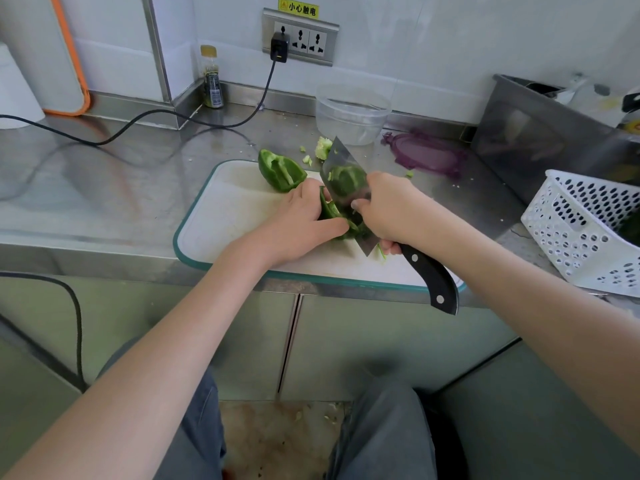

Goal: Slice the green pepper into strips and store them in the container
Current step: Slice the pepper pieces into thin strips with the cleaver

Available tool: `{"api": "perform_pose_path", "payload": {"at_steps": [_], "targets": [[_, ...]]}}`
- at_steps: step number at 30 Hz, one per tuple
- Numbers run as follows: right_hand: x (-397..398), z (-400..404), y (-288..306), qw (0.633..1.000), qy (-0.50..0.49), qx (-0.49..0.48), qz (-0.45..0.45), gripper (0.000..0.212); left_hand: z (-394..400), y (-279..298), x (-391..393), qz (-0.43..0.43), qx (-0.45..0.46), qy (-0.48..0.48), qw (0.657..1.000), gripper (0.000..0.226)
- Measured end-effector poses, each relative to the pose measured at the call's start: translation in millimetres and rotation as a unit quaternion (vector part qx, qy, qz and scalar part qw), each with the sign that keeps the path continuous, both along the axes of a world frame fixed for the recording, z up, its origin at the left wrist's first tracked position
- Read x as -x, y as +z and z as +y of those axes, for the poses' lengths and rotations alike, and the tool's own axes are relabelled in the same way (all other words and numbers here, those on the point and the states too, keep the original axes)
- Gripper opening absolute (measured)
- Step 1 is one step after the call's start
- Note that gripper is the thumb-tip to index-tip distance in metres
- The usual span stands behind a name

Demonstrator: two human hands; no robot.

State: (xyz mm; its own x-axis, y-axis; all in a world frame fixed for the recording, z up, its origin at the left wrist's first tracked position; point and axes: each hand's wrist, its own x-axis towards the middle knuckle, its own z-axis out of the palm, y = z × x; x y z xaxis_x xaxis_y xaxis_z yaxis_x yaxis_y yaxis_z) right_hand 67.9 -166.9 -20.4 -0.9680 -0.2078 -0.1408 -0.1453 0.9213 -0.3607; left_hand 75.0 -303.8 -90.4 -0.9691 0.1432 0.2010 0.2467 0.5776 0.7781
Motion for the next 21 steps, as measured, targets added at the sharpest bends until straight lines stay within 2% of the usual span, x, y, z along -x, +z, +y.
{"api": "perform_pose_path", "payload": {"at_steps": [5,10,15,18,21], "targets": [[1,0,-3,1.000,0.011,-0.017,0.020,0.011,0,-2,3,0.001,-0.007,0.008,1.000,0.035],[1,-7,-9,0.990,0.048,-0.113,0.071,0.020,0,-3,5,-0.009,-0.017,0.004,1.000,0.036],[-1,-3,-7,0.994,0.048,-0.043,0.089,0.021,0,0,3,-0.022,-0.030,0.010,0.999,0.037],[0,-10,-1,0.995,0.044,-0.061,0.059,0.012,0,3,0,-0.037,-0.044,0.012,0.998,0.042],[4,-22,4,0.996,0.031,-0.082,0.020,0.018,0,4,-2,-0.043,-0.049,0.014,0.998,0.040]]}}
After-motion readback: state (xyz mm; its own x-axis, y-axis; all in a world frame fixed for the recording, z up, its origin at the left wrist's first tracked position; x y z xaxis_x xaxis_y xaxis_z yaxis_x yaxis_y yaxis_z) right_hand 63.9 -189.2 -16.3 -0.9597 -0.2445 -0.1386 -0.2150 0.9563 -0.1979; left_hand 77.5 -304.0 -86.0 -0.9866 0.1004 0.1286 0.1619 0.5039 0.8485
